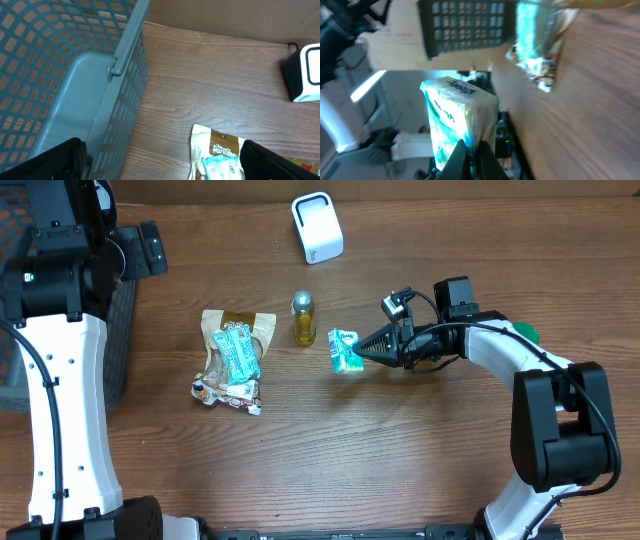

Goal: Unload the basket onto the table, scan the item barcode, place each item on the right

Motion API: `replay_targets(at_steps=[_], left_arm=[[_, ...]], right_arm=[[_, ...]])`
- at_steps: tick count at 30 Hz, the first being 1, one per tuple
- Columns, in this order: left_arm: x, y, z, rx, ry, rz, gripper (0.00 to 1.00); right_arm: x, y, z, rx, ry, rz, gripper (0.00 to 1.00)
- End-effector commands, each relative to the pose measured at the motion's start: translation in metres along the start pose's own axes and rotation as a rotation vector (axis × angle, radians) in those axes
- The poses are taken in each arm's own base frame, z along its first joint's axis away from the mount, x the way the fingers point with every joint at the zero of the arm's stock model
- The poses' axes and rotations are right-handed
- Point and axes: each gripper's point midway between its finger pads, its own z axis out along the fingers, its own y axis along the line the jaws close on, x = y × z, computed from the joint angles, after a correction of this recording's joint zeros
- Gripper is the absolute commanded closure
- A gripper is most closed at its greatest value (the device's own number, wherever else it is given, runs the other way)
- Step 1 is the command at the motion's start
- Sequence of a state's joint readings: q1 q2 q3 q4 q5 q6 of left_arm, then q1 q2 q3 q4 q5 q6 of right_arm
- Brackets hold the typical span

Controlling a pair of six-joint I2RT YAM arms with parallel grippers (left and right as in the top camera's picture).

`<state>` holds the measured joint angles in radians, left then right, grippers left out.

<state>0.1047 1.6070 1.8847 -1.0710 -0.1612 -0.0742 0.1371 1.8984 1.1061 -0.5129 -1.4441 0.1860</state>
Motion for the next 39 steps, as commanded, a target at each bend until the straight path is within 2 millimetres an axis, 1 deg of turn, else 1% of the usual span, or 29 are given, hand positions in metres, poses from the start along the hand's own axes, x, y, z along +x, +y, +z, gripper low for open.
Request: replay_targets(at_steps=[1, 4, 6, 9, 12, 15, 17, 19, 21, 27, 39], left_arm=[[0.000, -0.001, 0.001, 0.001, 0.003, 0.016, 0.01], [0.000, -0.001, 0.001, 0.001, 0.003, 0.016, 0.01], [0.000, -0.001, 0.001, 0.002, 0.003, 0.016, 0.01], [0.000, -0.001, 0.001, 0.002, 0.003, 0.016, 0.01], [0.000, -0.001, 0.001, 0.002, 0.003, 0.016, 0.01], [0.000, -0.001, 0.001, 0.002, 0.003, 0.016, 0.01], [0.000, -0.001, 0.001, 0.002, 0.003, 0.016, 0.01], [0.000, -0.001, 0.001, 0.002, 0.003, 0.016, 0.00], [0.000, -0.001, 0.001, 0.002, 0.003, 0.016, 0.01], [0.000, -0.001, 0.001, 0.002, 0.003, 0.016, 0.00], [0.000, -0.001, 0.001, 0.002, 0.003, 0.016, 0.01]], right_arm=[[0.005, 0.037, -0.005, -0.122, 0.021, -0.095, 0.96], [0.008, 0.052, -0.010, -0.121, 0.009, -0.134, 0.96], [0.012, 0.070, -0.017, -0.119, -0.011, -0.188, 0.96], [0.019, 0.105, -0.034, -0.109, -0.056, -0.282, 0.96], [0.031, 0.136, -0.047, -0.097, -0.093, -0.373, 0.96], [0.044, 0.160, -0.051, -0.090, -0.106, -0.451, 0.96], [0.051, 0.171, -0.051, -0.088, -0.107, -0.491, 0.96], [0.057, 0.178, -0.051, -0.088, -0.104, -0.514, 0.96], [0.060, 0.181, -0.049, -0.089, -0.099, -0.523, 0.96], [0.063, 0.181, -0.044, -0.096, -0.080, -0.513, 0.96], [0.064, 0.180, -0.044, -0.096, -0.080, -0.499, 0.96]])
